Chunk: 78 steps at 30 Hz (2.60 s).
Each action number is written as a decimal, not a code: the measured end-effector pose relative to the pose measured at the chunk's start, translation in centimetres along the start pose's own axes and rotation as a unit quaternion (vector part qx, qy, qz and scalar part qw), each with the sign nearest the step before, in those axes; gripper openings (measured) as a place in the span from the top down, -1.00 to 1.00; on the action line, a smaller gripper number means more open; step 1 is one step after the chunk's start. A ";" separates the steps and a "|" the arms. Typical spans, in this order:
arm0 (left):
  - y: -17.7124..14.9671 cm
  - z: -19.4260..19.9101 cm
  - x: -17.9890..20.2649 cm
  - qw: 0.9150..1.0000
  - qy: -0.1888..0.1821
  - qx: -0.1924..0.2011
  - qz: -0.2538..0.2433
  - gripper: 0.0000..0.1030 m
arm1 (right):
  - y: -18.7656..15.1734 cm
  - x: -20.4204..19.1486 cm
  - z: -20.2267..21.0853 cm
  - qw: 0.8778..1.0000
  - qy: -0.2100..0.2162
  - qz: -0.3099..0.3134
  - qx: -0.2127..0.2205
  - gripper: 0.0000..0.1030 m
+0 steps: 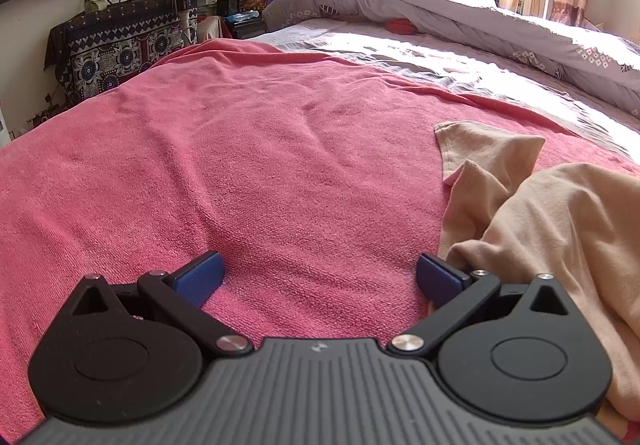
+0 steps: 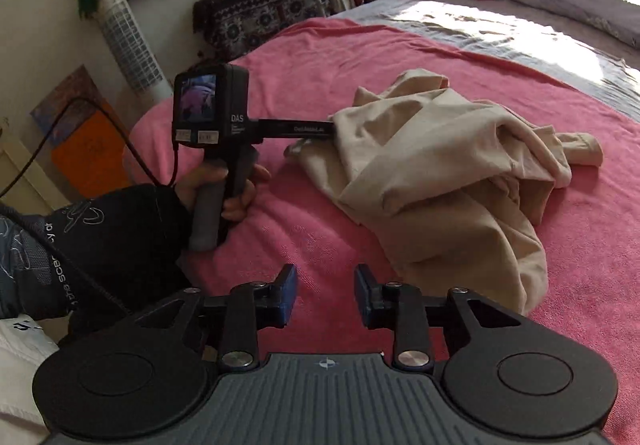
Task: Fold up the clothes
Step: 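Grasp the beige shirt's collar edge with the right gripper, then grasp the shirt's shoulder with the left gripper while the right gripper holds the collar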
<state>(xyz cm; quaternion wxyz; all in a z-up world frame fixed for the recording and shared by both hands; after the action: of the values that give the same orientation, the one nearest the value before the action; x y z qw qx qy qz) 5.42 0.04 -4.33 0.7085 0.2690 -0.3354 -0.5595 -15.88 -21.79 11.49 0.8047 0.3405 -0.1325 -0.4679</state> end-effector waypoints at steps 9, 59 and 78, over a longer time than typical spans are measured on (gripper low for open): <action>3.9 6.8 1.6 1.000 0.005 0.002 -0.006 -1.00 | 6.3 15.6 -3.9 0.964 -0.114 -0.212 0.113 -0.76; 8.3 21.9 6.5 0.936 -0.260 0.005 -0.237 -1.00 | -0.1 -1.6 11.7 0.976 -0.123 0.149 0.100 0.77; 1.1 15.7 20.1 0.902 -0.185 -0.128 -0.369 -0.99 | -3.1 -5.2 6.3 0.996 -0.041 0.080 0.004 0.77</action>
<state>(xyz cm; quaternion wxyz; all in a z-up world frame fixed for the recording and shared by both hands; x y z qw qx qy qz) -3.16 -19.38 9.89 0.4053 0.1723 -0.2629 -0.8584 -23.99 -21.06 14.57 0.8319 0.3127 -0.1939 -0.4154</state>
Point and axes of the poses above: each gripper's, at about its wrist camera, not at the fingertips, and z roughly against the way its jaws point, x to its right, y to its top, the point moved 7 cm from there along -z, roughly the way its jaws point, and after that the axes turned 12 degrees about z, right-handed, at the moved point
